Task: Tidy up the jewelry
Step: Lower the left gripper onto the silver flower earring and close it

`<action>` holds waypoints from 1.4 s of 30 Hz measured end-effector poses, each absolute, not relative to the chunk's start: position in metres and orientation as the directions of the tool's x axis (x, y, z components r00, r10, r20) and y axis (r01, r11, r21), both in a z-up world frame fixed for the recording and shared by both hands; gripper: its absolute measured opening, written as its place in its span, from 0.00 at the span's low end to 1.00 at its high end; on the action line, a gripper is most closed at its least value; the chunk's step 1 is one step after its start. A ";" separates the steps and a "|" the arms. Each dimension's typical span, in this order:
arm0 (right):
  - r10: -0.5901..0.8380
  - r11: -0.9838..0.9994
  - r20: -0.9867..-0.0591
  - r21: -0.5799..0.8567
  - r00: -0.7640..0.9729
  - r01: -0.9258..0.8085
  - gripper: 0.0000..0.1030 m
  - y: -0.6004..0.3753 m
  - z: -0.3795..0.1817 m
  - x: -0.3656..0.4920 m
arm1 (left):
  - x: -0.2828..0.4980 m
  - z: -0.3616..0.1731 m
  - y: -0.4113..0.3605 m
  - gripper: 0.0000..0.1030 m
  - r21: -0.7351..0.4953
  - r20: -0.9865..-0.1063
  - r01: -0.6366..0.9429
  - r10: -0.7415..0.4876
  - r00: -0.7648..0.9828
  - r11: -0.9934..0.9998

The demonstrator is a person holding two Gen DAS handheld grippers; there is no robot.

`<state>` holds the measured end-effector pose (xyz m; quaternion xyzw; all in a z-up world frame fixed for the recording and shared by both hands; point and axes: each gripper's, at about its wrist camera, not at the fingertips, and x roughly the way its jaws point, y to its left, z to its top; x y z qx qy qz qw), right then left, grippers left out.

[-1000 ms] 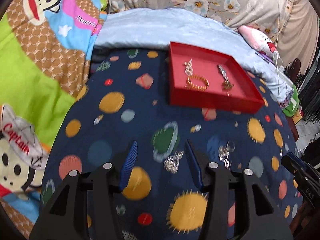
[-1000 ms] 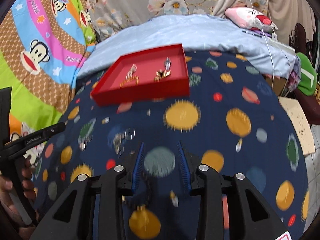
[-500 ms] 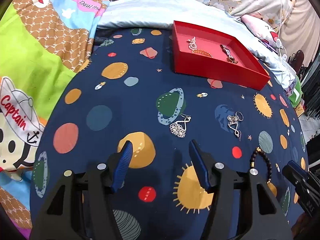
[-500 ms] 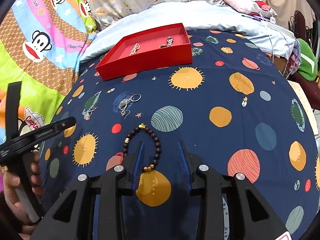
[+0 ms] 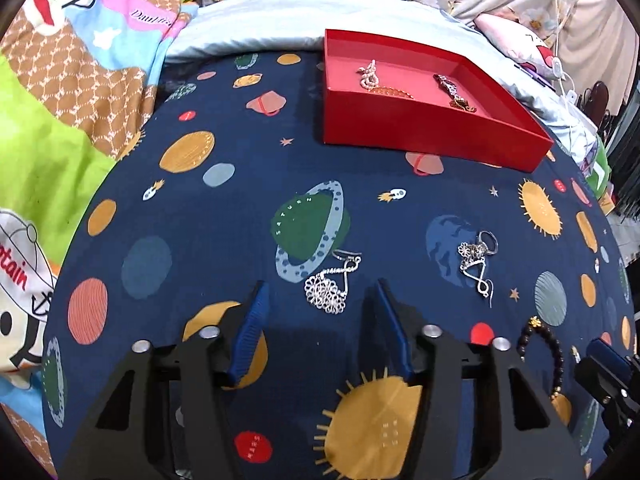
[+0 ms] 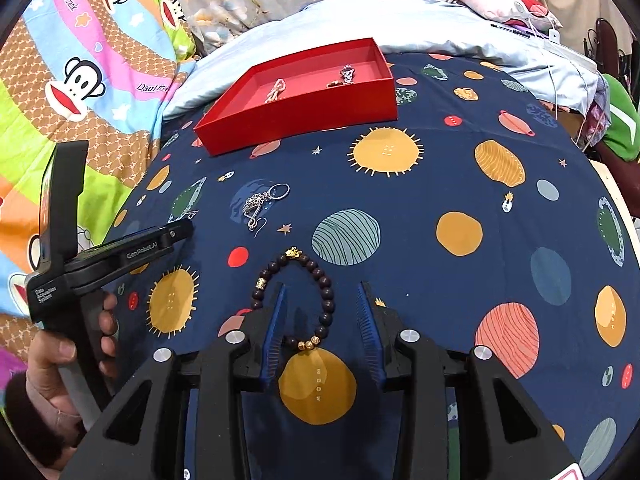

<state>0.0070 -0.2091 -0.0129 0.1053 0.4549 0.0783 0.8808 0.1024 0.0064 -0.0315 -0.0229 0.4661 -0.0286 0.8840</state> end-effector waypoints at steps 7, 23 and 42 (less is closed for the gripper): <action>0.240 0.964 -0.787 0.262 0.569 -0.043 0.37 -0.209 -0.015 0.012 | 0.102 -0.031 -0.002 0.17 -0.064 -0.813 0.070 -0.092 0.575 0.996; 0.290 0.952 -0.779 0.292 0.556 -0.088 0.37 -0.197 -0.014 0.025 | 0.085 -0.015 0.004 0.15 -0.157 -0.800 0.085 -0.177 0.573 0.984; 0.321 0.947 -0.789 0.251 0.524 -0.203 0.35 -0.138 -0.027 0.089 | 0.082 -0.014 0.025 0.15 -0.180 -0.808 0.049 -0.176 0.562 0.982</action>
